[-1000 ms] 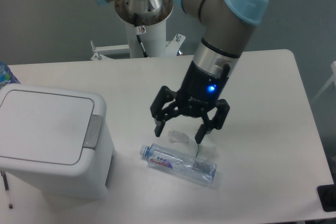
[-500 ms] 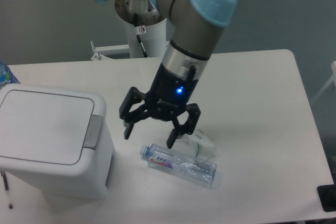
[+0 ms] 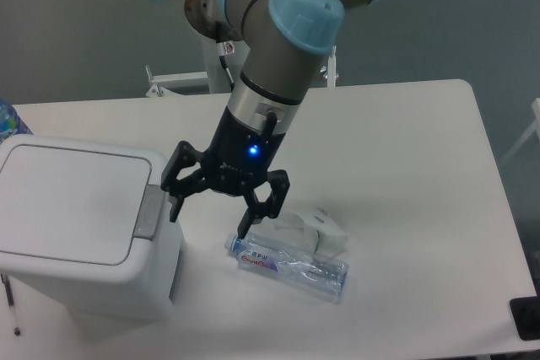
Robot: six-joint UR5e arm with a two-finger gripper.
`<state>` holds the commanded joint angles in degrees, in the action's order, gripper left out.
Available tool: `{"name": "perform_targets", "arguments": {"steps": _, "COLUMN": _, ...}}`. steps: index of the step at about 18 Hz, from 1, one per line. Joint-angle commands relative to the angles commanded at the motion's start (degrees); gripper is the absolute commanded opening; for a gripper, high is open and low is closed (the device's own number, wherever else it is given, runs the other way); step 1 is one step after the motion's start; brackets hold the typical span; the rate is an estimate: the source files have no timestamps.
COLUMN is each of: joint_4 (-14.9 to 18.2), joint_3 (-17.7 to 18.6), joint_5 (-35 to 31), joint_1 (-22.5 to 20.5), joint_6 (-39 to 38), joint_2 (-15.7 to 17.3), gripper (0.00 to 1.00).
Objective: Open the trash can
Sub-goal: 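Lower the gripper finger onto the lid's grey hinge tab, then press the grey tab with the gripper to flip the lid open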
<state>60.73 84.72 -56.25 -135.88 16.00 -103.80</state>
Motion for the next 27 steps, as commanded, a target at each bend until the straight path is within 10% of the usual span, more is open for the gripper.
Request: {"name": "perform_targets", "arguments": {"steps": 27, "joint_4": -0.70, "joint_3": 0.53, "joint_5": -1.32, "joint_1": 1.23, "joint_6": -0.09, "joint_2": -1.14, "gripper": 1.00}}
